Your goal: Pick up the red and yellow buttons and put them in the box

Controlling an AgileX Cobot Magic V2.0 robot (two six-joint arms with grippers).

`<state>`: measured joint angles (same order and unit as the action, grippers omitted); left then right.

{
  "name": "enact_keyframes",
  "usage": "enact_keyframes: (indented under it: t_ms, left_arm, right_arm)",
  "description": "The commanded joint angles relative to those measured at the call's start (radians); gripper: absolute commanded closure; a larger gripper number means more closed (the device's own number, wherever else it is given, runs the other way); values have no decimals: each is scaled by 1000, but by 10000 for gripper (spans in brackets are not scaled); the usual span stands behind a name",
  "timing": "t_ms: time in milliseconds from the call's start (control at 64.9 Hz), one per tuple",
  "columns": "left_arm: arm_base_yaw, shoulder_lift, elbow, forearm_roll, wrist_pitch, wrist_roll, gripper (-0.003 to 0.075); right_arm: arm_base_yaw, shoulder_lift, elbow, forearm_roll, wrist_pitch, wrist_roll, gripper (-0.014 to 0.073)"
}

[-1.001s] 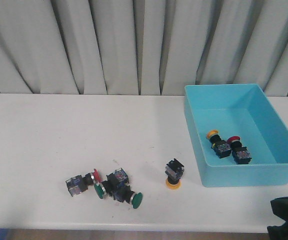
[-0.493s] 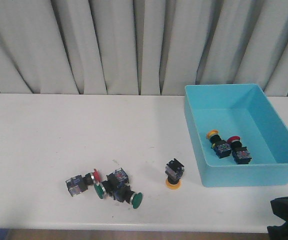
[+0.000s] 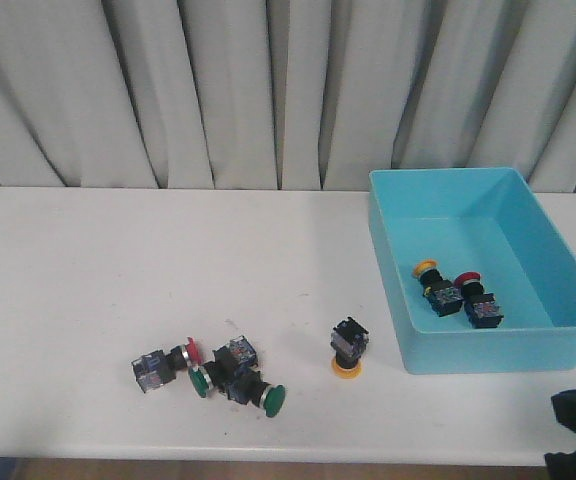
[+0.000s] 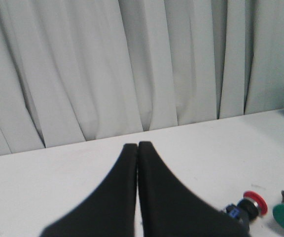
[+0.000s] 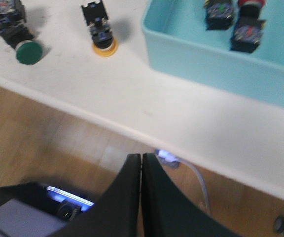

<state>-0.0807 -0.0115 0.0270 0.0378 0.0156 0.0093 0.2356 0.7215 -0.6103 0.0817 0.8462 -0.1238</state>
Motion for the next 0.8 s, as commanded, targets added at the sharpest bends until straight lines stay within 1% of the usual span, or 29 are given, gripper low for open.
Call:
enact_keyframes:
  t_ms: [0, 139, 216, 416, 724, 786]
  left_arm:
    - [3, -14, 48, -10, -73, -9, 727]
    - [3, -14, 48, -10, -73, -9, 727]
    - [3, -14, 48, -10, -73, -9, 727]
    - [3, -14, 48, -10, -73, -9, 727]
    - [3, -14, 48, -10, -73, -9, 727]
    - [3, -14, 48, -10, -73, -9, 727]
  right_arm:
    - [-58, -81, -27, -40, -103, -3, 600]
    - [-207, -233, -27, -45, -208, -5, 599]
    - [-234, -304, -27, -45, -241, -6, 598]
    - [-233, -422, -27, -27, -254, -5, 598]
    - [-233, -429, -27, -10, -281, -4, 598]
    - [-233, -430, -3, -23, -304, 1, 598]
